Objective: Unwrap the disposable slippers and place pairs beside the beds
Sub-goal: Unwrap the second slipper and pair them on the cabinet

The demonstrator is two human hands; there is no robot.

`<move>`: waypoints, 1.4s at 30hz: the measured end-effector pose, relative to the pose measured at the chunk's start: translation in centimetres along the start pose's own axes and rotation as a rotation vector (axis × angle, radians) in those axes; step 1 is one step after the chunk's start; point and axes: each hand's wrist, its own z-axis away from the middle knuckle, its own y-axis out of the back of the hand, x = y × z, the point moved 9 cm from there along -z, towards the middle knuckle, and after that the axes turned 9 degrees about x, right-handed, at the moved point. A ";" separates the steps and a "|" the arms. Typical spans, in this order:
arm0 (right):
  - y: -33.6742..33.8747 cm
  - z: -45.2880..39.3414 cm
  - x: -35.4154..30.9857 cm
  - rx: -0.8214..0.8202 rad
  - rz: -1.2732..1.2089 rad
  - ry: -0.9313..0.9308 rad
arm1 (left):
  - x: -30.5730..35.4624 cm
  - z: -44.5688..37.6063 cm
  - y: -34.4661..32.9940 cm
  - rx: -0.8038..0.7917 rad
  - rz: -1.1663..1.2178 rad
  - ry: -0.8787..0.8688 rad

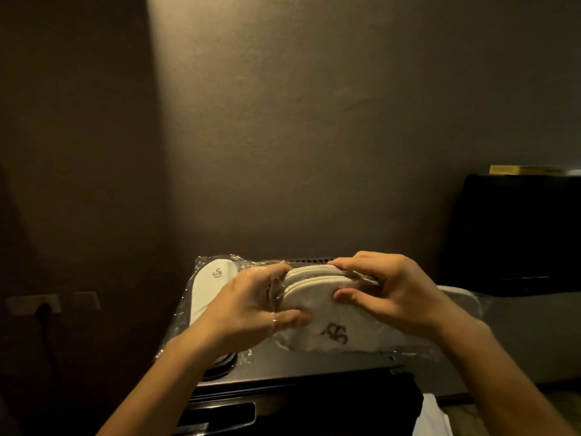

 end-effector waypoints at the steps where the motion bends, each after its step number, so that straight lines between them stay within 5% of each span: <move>1: 0.0 0.0 -0.2 0.007 0.015 0.011 | 0.0 0.0 0.1 0.029 -0.012 -0.031; 5: 4.6 1.3 1.5 0.276 0.153 -0.033 | -1.8 0.5 2.2 0.200 0.216 0.003; 9: 9.6 5.9 8.0 0.603 0.066 -0.382 | -4.9 2.0 3.0 0.268 0.350 0.098; 14: 4.0 8.1 12.0 0.545 -0.806 -0.691 | -7.7 3.0 1.8 0.371 0.459 0.248; 26: 4.8 5.6 13.7 0.705 -0.689 -0.636 | -10.4 4.3 2.5 0.394 0.517 0.360; 36: 1.1 2.5 13.9 0.435 -0.841 -0.700 | -10.8 2.6 0.3 0.433 0.612 0.435; 42: 2.6 2.9 15.7 0.815 -1.102 -0.817 | -11.3 3.1 0.1 0.457 0.592 0.464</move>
